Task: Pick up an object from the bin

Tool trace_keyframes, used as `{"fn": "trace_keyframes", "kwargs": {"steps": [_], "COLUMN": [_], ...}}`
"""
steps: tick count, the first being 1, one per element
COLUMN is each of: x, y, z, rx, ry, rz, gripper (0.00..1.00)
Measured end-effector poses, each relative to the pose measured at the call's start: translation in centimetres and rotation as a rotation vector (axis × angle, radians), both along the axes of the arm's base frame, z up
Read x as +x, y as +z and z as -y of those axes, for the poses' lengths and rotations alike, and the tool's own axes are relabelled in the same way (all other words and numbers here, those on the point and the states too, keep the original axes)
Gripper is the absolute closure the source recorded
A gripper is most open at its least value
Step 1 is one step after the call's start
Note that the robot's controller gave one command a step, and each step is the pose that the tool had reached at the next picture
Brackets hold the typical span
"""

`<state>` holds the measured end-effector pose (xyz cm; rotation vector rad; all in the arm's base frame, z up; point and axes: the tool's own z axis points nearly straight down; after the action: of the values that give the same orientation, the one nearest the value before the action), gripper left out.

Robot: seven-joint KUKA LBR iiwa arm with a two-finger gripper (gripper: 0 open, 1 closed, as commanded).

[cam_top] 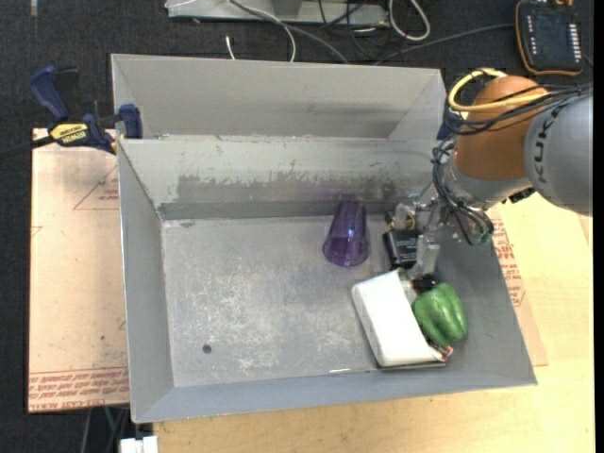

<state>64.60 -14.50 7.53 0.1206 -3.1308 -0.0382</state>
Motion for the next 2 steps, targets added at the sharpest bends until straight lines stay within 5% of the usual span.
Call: {"fn": "trace_keyframes", "kwargs": {"steps": [2], "x": [0.07], "y": [0.49], "z": [-0.07], "rx": [0.002], "ry": [-0.001], "rz": [0.001], "gripper": [1.00]}}
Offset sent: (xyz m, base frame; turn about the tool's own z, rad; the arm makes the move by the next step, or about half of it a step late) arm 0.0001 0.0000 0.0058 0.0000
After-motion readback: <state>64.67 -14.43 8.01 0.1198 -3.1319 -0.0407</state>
